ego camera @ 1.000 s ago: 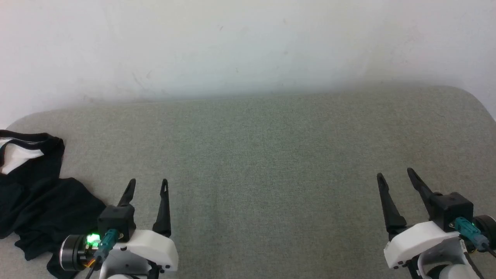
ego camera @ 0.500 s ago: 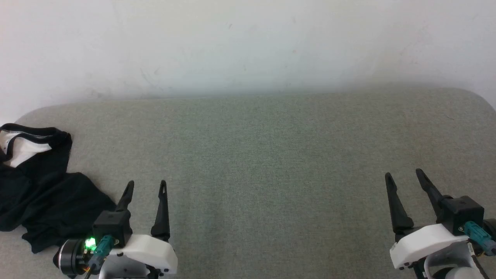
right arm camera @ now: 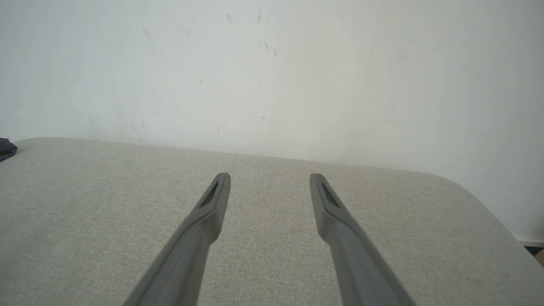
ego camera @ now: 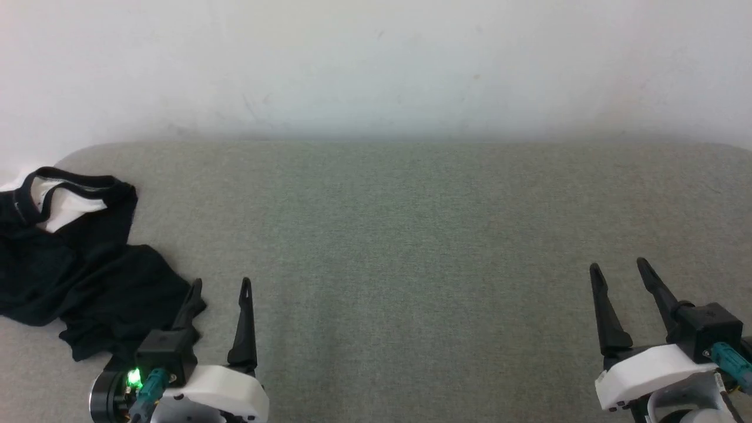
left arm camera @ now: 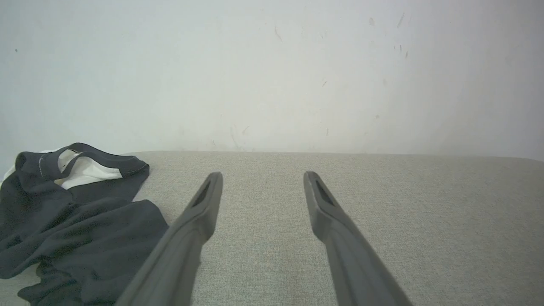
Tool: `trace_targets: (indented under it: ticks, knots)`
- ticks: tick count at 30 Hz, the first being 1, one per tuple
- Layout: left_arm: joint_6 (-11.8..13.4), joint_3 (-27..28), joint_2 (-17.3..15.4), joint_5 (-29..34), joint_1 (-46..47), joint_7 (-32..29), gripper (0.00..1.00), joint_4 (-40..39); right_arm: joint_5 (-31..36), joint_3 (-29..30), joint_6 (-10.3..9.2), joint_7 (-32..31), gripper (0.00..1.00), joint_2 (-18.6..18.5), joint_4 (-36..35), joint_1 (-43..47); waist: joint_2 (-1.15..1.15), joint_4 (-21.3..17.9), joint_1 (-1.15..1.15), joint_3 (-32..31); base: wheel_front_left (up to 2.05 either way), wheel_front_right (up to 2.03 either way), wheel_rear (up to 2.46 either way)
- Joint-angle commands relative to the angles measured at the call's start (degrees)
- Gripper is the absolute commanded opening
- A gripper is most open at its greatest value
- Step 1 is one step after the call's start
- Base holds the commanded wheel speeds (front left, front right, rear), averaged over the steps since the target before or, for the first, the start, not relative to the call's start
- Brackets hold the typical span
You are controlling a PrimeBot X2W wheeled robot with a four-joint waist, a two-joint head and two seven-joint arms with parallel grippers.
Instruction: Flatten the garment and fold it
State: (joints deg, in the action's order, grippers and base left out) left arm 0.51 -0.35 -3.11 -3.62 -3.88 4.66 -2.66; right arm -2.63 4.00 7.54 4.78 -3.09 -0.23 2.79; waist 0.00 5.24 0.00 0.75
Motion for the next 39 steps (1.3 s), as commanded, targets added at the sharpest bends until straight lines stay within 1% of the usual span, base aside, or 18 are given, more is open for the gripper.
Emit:
trace_targets:
  ticks: [1, 18, 25, 39]
  knots:
    - [0.1, 0.0, 0.1, -0.6, -1.0, 0.7, 1.0, -0.4, -0.5, 0.3, -0.02, 0.6, 1.0, 0.1, -0.2, 0.7, 0.0, 0.8, 0.0, 0.2, 0.0, 0.0, 0.0]
    - [0.6, -0.5, 0.1, -2.5, -3.2, 2.7, 1.0, -1.2, -0.7, 0.2, -0.03, 2.6, 1.0, 0.1, 0.0, 1.9, 0.0, 6.9, 0.0, -0.2, 0.0, 0.0, 0.0]
    - [0.4, -0.4, 0.1, -3.0, -4.1, 3.5, 1.0, -1.1, -1.0, -0.2, -0.03, 3.4, 1.0, 0.1, 0.7, 2.4, 0.0, 9.7, 0.0, -0.7, 0.0, 0.0, 0.0]
    - [0.3, -0.3, 0.2, -4.5, -5.7, 5.2, 1.0, -1.3, -1.4, -0.4, -0.04, 5.1, 1.0, 0.1, 1.1, 3.3, 0.0, 16.9, 0.0, -0.6, 0.0, 0.0, 0.0]
